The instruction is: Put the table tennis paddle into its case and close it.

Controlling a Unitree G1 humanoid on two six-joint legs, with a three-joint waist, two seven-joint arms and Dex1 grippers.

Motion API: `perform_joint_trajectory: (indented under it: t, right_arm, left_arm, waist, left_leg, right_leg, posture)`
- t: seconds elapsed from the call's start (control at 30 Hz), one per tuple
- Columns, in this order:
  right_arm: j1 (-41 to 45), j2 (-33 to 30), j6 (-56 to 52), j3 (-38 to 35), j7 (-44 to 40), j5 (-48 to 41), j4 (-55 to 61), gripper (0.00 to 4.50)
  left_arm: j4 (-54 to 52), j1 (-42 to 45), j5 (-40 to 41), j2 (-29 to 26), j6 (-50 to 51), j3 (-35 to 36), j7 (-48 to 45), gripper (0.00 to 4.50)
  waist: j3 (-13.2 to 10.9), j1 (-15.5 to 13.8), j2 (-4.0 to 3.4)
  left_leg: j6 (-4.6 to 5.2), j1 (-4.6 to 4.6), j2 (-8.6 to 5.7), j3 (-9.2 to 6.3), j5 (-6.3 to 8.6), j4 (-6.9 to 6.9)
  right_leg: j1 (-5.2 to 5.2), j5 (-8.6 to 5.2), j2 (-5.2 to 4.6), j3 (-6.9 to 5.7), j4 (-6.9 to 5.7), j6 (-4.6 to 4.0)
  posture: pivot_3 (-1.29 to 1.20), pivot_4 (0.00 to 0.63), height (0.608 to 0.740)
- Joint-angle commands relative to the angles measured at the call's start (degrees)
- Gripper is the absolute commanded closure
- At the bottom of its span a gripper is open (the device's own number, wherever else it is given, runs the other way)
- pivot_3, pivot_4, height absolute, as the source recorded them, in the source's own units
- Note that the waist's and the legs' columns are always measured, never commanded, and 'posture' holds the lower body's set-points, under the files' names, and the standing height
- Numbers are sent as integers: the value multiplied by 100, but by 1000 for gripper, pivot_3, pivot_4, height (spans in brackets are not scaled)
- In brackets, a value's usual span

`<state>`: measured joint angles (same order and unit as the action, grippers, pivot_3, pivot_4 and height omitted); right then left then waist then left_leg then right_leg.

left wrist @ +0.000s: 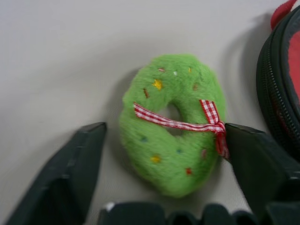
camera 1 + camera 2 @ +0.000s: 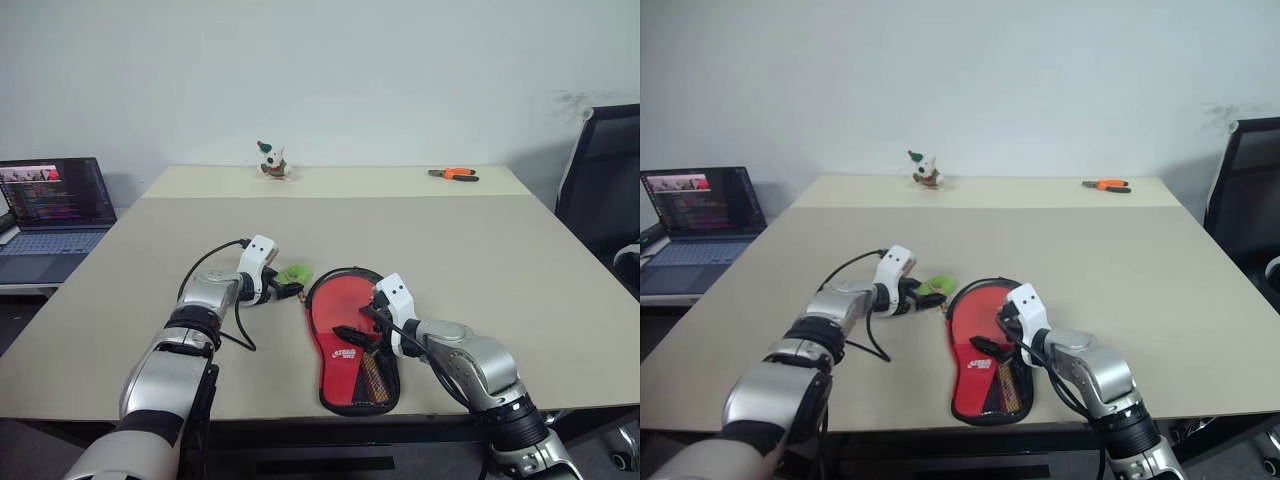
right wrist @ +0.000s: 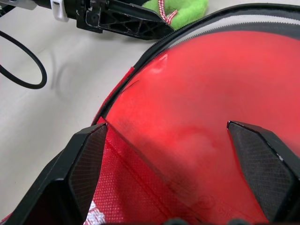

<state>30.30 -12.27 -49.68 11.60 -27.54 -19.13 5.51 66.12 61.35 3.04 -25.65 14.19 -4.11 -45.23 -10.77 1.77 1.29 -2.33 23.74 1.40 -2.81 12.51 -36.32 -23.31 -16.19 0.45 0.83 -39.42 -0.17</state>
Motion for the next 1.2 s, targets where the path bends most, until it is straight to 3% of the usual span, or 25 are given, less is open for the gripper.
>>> perform_joint_trajectory:
  t: [0.03,0.27,0.33,0.8,1.2]
  right_arm:
    - [100,88,13,-124,9,-87,219,0]
    - [619,431,286,-68,4,40,-386,0]
    - [681,458,425,51,-30,151,-574,0]
    - [521,210,1118,841,-197,1208,-1992,0]
    - [214,232,737,1113,-526,1357,-1885,0]
  left_arm:
    - [116,-26,-99,108,-50,29,-128,1669]
    - [122,-60,-145,122,-96,84,-92,4175]
    - [116,-58,-150,128,-103,93,-86,4493]
    - [455,412,-308,373,-386,281,813,4493]
    - [1085,1353,-1298,994,-1299,-59,2194,4493]
  waist:
    - [0,-2,0]
    - [0,6,0]
    - [0,7,0]
    - [9,7,10]
    - [30,3,38]
  left_leg:
    - [0,0,0,0,0,-3]
    - [1,-2,-1,-3,0,-46]
    - [1,-4,-1,-4,0,-57]
    - [1,-28,-1,-2,0,-63]
    - [0,-34,0,5,0,-59]
  right_leg:
    - [0,0,0,-1,-3,0]
    - [0,-1,2,-2,-49,1]
    - [0,-1,6,-2,-57,2]
    - [17,-11,13,-1,-64,24]
    - [22,-5,15,2,-61,34]
  posture:
    - [0,150,740]
    - [0,150,740]
    - [0,150,740]
    - [0,150,740]
    - [0,150,740]
